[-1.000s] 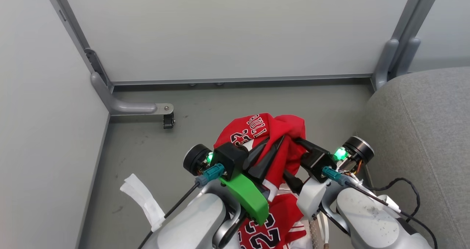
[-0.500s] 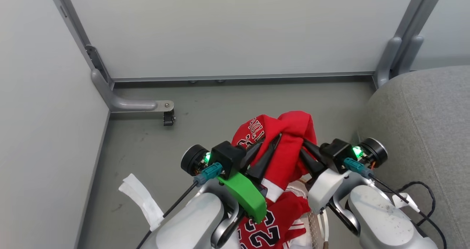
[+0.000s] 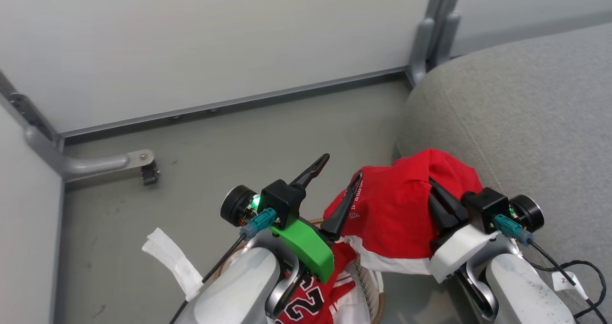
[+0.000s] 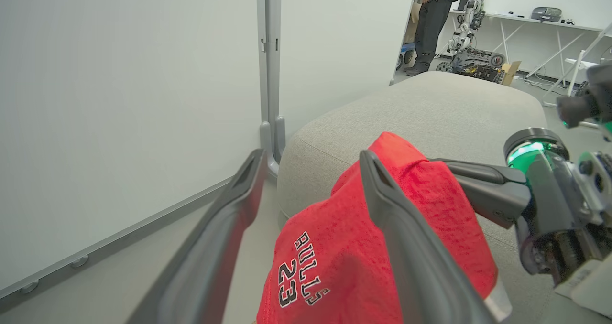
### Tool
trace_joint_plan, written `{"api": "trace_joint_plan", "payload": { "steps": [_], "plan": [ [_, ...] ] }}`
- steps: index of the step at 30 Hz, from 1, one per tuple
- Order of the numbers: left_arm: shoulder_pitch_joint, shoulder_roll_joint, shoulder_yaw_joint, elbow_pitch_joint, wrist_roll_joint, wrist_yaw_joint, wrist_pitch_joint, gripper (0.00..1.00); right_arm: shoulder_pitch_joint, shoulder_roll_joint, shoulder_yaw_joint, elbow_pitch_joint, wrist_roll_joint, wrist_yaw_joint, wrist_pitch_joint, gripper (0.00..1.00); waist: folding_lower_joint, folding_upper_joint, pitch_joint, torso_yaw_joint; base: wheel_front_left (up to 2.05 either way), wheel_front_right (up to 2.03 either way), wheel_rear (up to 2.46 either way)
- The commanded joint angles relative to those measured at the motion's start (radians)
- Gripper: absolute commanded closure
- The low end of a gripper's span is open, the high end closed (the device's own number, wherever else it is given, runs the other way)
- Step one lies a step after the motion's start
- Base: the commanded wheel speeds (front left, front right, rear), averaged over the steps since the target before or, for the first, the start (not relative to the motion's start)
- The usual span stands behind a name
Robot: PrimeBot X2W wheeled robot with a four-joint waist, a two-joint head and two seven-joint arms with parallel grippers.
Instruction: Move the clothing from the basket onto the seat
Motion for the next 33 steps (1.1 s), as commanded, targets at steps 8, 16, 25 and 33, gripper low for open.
{"api": "trace_joint_plan", "payload": {
  "steps": [8, 16, 25, 33],
  "plan": [
    [0.011, 0.003, 0.017, -0.002, 0.024, -0.014, -0.001, 0.0, 0.036, -0.016, -0.067, -0.031, 0.002, -0.001, -0.005, 1.0, 0.0001, 0.0019, 0.07, -0.268, 0.0, 0.0, 0.0],
    [-0.022, 0.004, 0.02, -0.019, 0.095, -0.023, -0.001, 0.0, -0.055, -0.075, -0.144, -0.031, -0.028, -0.001, -0.005, 1.0, 0.0001, 0.0019, 0.16, -0.268, 0.0, 0.0, 0.0],
    [-0.052, 0.019, 0.022, -0.075, 0.179, -0.033, -0.001, 0.0, -0.315, -0.213, -0.276, 0.059, -0.087, -0.001, -0.005, 1.0, 0.0001, 0.0019, 0.341, -0.184, 0.0, 0.0, 0.0],
    [-0.122, 0.066, 0.0, -0.135, 0.195, -0.034, -0.001, 0.0, -0.612, -0.332, -0.391, 0.282, -0.157, -0.001, -0.005, 1.0, 0.0001, 0.0019, 0.514, -0.112, 0.0, 0.0, 0.0]
  ]
}}
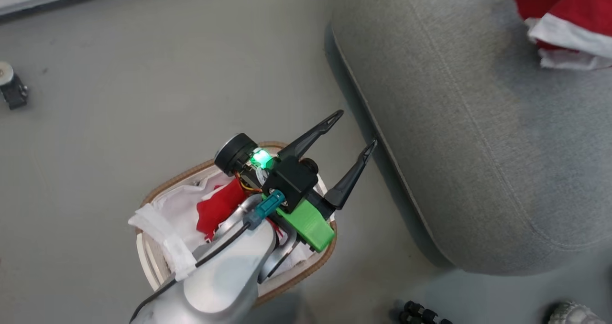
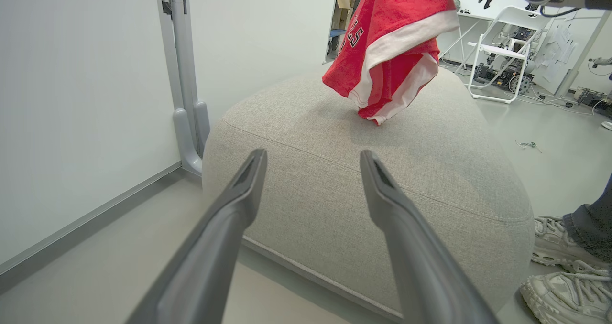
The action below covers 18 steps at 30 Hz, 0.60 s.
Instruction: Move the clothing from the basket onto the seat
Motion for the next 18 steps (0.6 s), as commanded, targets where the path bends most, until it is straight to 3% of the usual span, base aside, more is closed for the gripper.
{"api": "trace_joint_plan", "payload": {
  "steps": [1, 8, 15, 16, 17, 18],
  "plan": [
    [-0.025, 0.015, 0.0, -0.006, 0.004, -0.003, -0.001, 0.0, -0.044, 0.001, -0.01, 0.017, -0.01, -0.001, -0.005, 1.0, -0.0001, 0.002, 0.137, 0.086, 0.0, 0.0, 0.0],
    [-0.06, 0.045, 0.006, -0.02, 0.012, -0.003, -0.001, 0.0, -0.171, 0.029, -0.098, 0.113, -0.09, -0.001, -0.005, 1.0, -0.0001, 0.002, 0.215, 0.117, 0.0, 0.0, 0.0],
    [-0.064, 0.055, 0.019, -0.014, 0.014, -0.003, -0.001, 0.0, -0.147, 0.081, -0.249, 0.187, -0.176, -0.001, -0.005, 1.0, -0.0001, 0.002, 0.24, 0.147, 0.0, 0.0, 0.0],
    [-0.059, 0.056, 0.021, -0.012, 0.012, -0.003, -0.001, 0.0, -0.132, 0.087, -0.286, 0.197, -0.191, -0.001, -0.005, 0.75, -0.0001, 0.002, 0.236, 0.15, 0.0, 0.0, 0.0],
    [-0.052, 0.056, 0.024, -0.009, 0.011, -0.003, -0.001, 0.0, -0.115, 0.095, -0.31, 0.204, -0.204, -0.001, -0.005, 0.6, -0.0001, 0.002, 0.23, 0.153, 0.0, 0.0, 0.0],
    [-0.043, 0.055, 0.029, -0.006, 0.007, -0.003, -0.001, 0.0, -0.094, 0.107, -0.337, 0.207, -0.22, -0.001, -0.005, 0.0, -0.0001, 0.002, 0.22, 0.155, 0.0, 0.0, 0.0]
  ]
}}
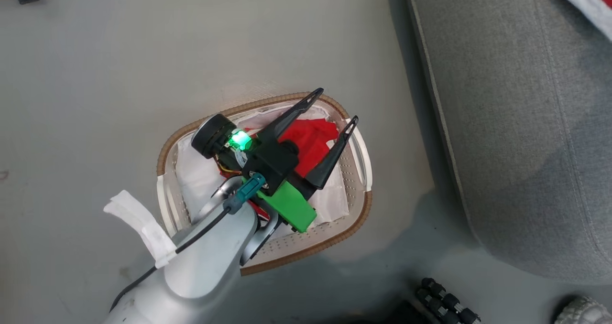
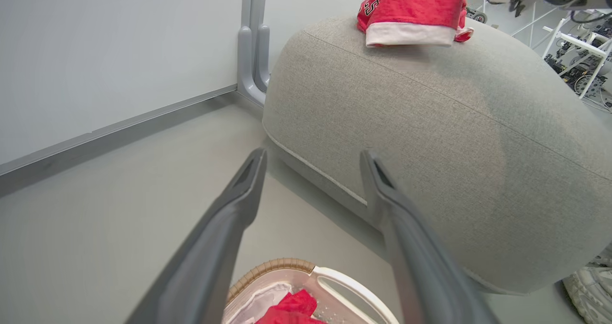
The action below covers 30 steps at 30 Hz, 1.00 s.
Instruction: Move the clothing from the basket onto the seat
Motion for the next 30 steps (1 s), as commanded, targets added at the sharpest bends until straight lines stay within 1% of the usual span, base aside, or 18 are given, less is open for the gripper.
{"api": "trace_joint_plan", "payload": {
  "steps": [1, 5, 7, 9, 12, 15, 19, 21, 23, 26, 30],
  "plan": [
    [0.015, 0.006, 0.009, 0.005, -0.003, -0.003, -0.001, 0.0, 0.039, 0.008, -0.034, 0.001, -0.017, -0.001, -0.005, 0.0, -0.0002, 0.002, -0.01, 0.019, 0.0, 0.0, 0.0],
    [0.04, 0.003, 0.035, 0.016, -0.007, -0.003, -0.001, 0.0, 0.139, 0.044, -0.094, -0.03, -0.046, -0.001, -0.005, 0.0, -0.0002, 0.002, -0.056, 0.019, 0.0, 0.0, 0.0],
    [0.06, -0.001, 0.05, 0.023, -0.007, -0.003, -0.001, 0.0, 0.197, 0.065, -0.097, -0.05, -0.051, -0.001, -0.005, 0.0, -0.0002, 0.002, -0.087, 0.017, 0.0, 0.0, 0.0],
    [0.079, -0.006, 0.065, 0.033, -0.005, -0.003, -0.001, 0.0, 0.25, 0.088, -0.109, -0.087, -0.023, -0.001, -0.005, 0.0, -0.0002, 0.002, -0.121, 0.016, 0.0, 0.0, 0.0],
    [0.114, -0.013, 0.098, 0.041, -0.002, -0.003, -0.001, 0.0, 0.327, 0.136, -0.081, -0.136, 0.019, -0.001, -0.005, 0.0, -0.0002, 0.002, -0.178, 0.01, 0.0, 0.0, 0.0],
    [0.154, -0.026, 0.144, 0.042, -0.002, -0.003, -0.001, 0.0, 0.399, 0.175, -0.025, -0.191, 0.06, -0.001, -0.005, 0.0, -0.0002, 0.002, -0.23, 0.013, 0.0, 0.0, 0.0],
    [0.218, -0.042, 0.207, 0.039, 0.007, -0.003, -0.001, 0.0, 0.478, 0.217, 0.067, -0.265, 0.115, -0.001, -0.005, 0.0, -0.0002, 0.002, -0.303, 0.034, 0.0, 0.0, 0.0],
    [0.249, -0.051, 0.245, 0.039, 0.013, -0.002, -0.001, 0.0, 0.506, 0.227, 0.118, -0.296, 0.147, -0.001, -0.005, 0.0, -0.0002, 0.002, -0.334, 0.049, 0.0, 0.0, 0.0],
    [0.279, -0.06, 0.29, 0.036, 0.023, 0.003, -0.001, 0.0, 0.524, 0.242, 0.149, -0.331, 0.194, -0.001, -0.005, 0.0, -0.0002, 0.002, -0.364, 0.071, 0.0, 0.0, 0.0],
    [0.319, -0.066, 0.361, 0.033, 0.037, 0.016, -0.001, 0.0, 0.549, 0.272, 0.217, -0.368, 0.23, -0.001, -0.004, 0.0, -0.0002, 0.002, -0.394, 0.098, 0.0, 0.0, 0.0],
    [0.367, -0.076, 0.451, 0.041, 0.056, 0.023, -0.001, 0.0, 0.573, 0.284, 0.293, -0.396, 0.263, -0.001, -0.005, 0.0, -0.0002, 0.002, -0.436, 0.137, 0.0, 0.0, 0.0]
  ]
}}
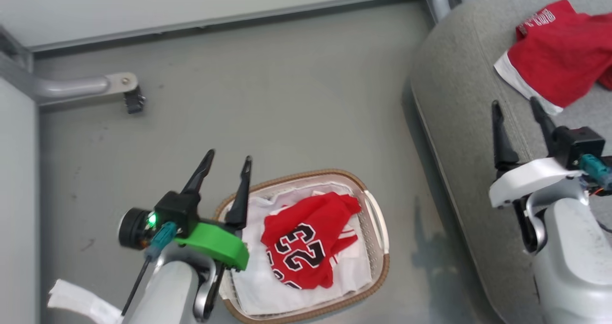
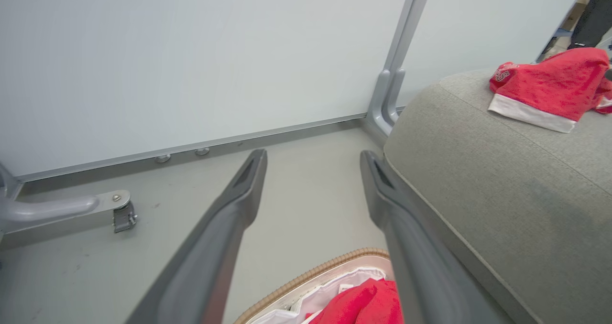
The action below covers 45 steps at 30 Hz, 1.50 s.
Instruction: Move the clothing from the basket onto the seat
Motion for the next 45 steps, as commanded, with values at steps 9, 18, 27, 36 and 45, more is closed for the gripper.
{"api": "trace_joint_plan", "payload": {
  "steps": [9, 18, 27, 36, 45],
  "plan": [
    [0.128, -0.022, 0.18, 0.039, 0.037, 0.022, -0.001, 0.0, 0.136, 0.023, 0.084, -0.013, 0.033, -0.001, -0.005, 0.0, 0.0001, 0.002, -0.154, 0.128, 0.0, 0.0, 0.0],
    [0.242, -0.03, 0.281, 0.029, 0.056, 0.015, -0.001, 0.0, 0.253, 0.044, 0.081, -0.032, 0.029, -0.001, -0.005, 0.0, 0.0001, 0.002, -0.22, 0.132, 0.0, 0.0, 0.0],
    [0.322, -0.03, 0.265, -0.005, 0.02, 0.026, -0.001, 0.0, 0.328, 0.053, 0.08, -0.032, 0.036, -0.001, -0.005, 0.0, 0.0001, 0.002, -0.258, 0.129, 0.0, 0.0, 0.0],
    [0.263, -0.03, 0.215, 0.006, -0.001, 0.011, -0.001, 0.0, 0.259, 0.055, 0.103, -0.059, 0.035, -0.001, -0.005, 0.0, 0.0001, 0.002, -0.179, 0.091, 0.0, 0.0, 0.0],
    [0.077, -0.029, 0.066, 0.114, 0.011, -0.016, -0.001, 0.0, 0.128, 0.057, 0.118, -0.142, 0.049, -0.001, -0.005, 0.0, 0.0001, 0.002, 0.032, -0.005, 0.0, 0.0, 0.0]
  ]
}}
